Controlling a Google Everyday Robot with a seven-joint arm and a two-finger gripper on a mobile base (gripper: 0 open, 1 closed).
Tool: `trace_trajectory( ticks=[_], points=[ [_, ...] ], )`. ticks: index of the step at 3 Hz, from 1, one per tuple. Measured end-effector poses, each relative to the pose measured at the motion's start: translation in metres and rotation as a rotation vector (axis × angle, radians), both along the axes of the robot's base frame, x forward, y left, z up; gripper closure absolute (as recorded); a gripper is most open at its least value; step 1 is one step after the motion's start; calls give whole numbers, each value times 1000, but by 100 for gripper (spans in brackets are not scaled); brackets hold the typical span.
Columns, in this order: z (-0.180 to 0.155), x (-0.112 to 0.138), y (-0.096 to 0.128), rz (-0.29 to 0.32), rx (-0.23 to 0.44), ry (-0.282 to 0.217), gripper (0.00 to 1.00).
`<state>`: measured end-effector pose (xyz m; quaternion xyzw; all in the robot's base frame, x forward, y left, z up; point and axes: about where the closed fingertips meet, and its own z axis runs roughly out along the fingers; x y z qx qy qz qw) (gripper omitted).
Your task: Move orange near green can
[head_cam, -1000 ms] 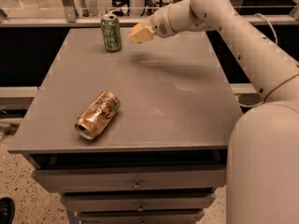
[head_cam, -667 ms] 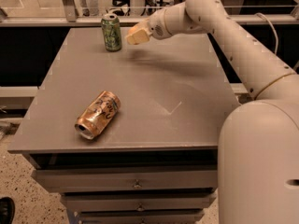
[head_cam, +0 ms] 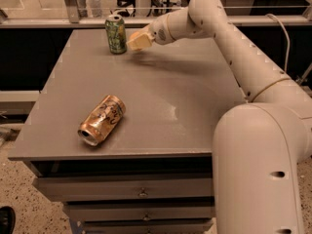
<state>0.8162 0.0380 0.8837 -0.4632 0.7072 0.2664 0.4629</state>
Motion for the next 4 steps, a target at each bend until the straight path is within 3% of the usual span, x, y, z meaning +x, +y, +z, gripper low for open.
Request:
trace_trajectory(
  ticks=[2, 3, 4],
  points=[
    [-14, -2, 23, 60, 6, 48, 16],
    [-18, -4, 32, 80, 2, 63, 0],
    [-20, -4, 35, 89, -3, 70, 0]
  ],
)
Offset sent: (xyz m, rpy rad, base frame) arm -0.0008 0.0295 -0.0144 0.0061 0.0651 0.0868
